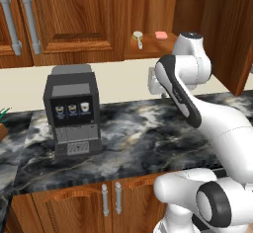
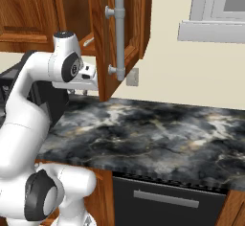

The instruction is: Locate and retrieve the bar soap and dish brush from the cabinet. Place them next to the sink.

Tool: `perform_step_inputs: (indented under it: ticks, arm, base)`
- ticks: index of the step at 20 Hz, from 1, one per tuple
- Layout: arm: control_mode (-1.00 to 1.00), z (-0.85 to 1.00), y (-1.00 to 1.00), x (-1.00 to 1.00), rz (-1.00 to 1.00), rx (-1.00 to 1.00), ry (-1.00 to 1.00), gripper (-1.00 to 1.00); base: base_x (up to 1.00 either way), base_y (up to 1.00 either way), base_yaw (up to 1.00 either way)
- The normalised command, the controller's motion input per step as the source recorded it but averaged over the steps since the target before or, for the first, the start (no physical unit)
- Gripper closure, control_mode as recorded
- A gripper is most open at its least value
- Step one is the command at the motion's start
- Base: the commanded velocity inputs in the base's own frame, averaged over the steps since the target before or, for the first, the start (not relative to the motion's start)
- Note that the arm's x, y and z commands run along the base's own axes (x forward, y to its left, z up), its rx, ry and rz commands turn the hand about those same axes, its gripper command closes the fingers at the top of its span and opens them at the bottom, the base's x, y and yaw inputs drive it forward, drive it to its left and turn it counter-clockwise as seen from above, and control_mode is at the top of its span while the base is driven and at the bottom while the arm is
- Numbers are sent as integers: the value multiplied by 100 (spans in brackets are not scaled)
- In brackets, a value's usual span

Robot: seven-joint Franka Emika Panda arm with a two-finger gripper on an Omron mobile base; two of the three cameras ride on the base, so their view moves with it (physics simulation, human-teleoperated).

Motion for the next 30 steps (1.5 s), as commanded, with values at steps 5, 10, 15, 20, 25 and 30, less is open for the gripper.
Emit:
perform_step_inputs:
  ticks: [5, 10, 15, 20, 25, 30]
  arm:
    - [-100, 6, 1, -7, -3, 0, -7, -100]
    - [-100, 22, 13, -9, -8, 0, -18, -100]
    - [-100, 34, 26, 1, -14, 0, -22, -100]
    - [-100, 51, 1, 9, -12, 2, -16, -100]
    - [-100, 43, -14, 19, -5, 8, -7, -100]
    - [-100, 12, 0, 46, 0, 11, 0, -100]
  base:
    - [0, 0, 0]
    - [0, 0, 0]
    - [0, 0, 0]
    - [0, 0, 0]
    - [0, 0, 0]
    - [0, 0, 0]
